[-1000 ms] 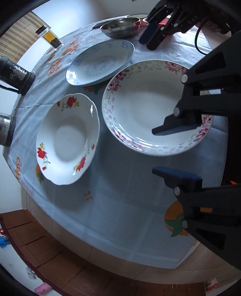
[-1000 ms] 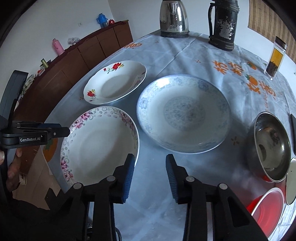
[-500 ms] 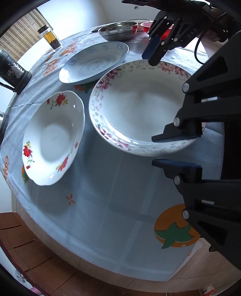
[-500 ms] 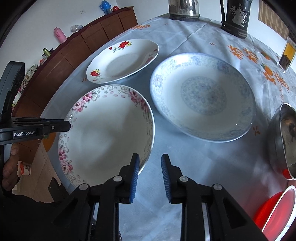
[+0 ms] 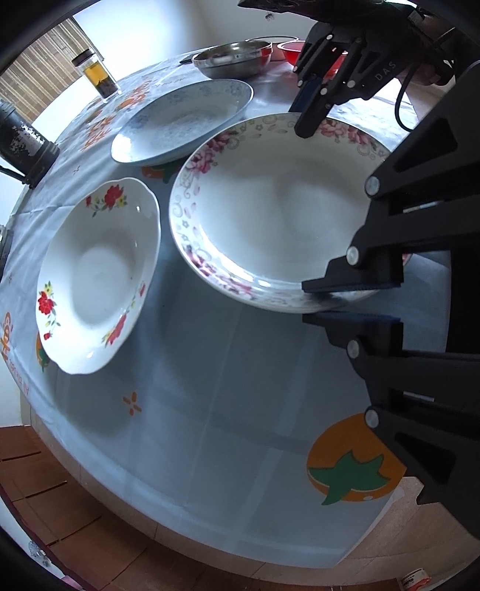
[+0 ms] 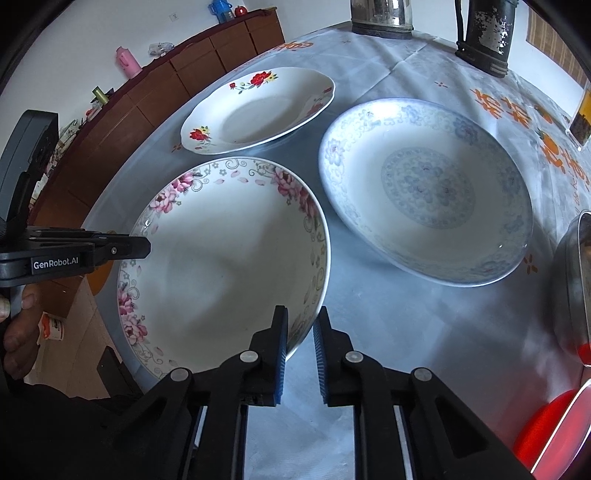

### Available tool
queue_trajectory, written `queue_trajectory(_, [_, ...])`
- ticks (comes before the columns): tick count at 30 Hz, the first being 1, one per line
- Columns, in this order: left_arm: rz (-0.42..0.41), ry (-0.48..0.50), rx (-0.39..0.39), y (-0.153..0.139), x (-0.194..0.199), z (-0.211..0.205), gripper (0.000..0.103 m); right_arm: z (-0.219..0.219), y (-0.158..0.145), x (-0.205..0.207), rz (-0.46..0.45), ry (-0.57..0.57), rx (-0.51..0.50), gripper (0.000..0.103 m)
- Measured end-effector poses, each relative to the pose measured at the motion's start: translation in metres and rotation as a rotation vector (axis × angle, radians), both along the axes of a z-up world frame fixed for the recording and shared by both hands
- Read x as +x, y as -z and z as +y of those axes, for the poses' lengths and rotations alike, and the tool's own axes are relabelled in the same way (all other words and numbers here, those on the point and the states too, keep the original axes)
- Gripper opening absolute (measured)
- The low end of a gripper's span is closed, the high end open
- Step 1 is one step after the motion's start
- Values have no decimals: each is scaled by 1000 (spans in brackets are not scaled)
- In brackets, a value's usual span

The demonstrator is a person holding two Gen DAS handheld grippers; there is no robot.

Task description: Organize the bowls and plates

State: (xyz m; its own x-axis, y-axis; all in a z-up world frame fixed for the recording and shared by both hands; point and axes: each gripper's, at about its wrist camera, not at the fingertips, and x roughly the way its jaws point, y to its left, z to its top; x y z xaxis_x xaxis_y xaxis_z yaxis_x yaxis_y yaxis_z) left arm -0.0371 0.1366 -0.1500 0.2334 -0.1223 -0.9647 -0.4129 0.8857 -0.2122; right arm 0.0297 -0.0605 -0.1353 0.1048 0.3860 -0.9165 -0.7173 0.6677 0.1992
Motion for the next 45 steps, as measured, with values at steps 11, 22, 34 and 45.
queue_trajectory(11, [2,32,23,-4,4,-10,6,-3,-5,-5,-28,-12,-5,15])
queue_trajectory(22, [-24,47,31,-14,5,-15,6,-8,-20,-10,-73,-10,15,15])
queue_trajectory(34, [-70,94,65,-30,11,-27,6,-19,-31,-5,-105,35,32,15])
queue_trajectory(45, [-89,136,66,-37,28,-39,6,-32,-36,7,-127,82,40,15])
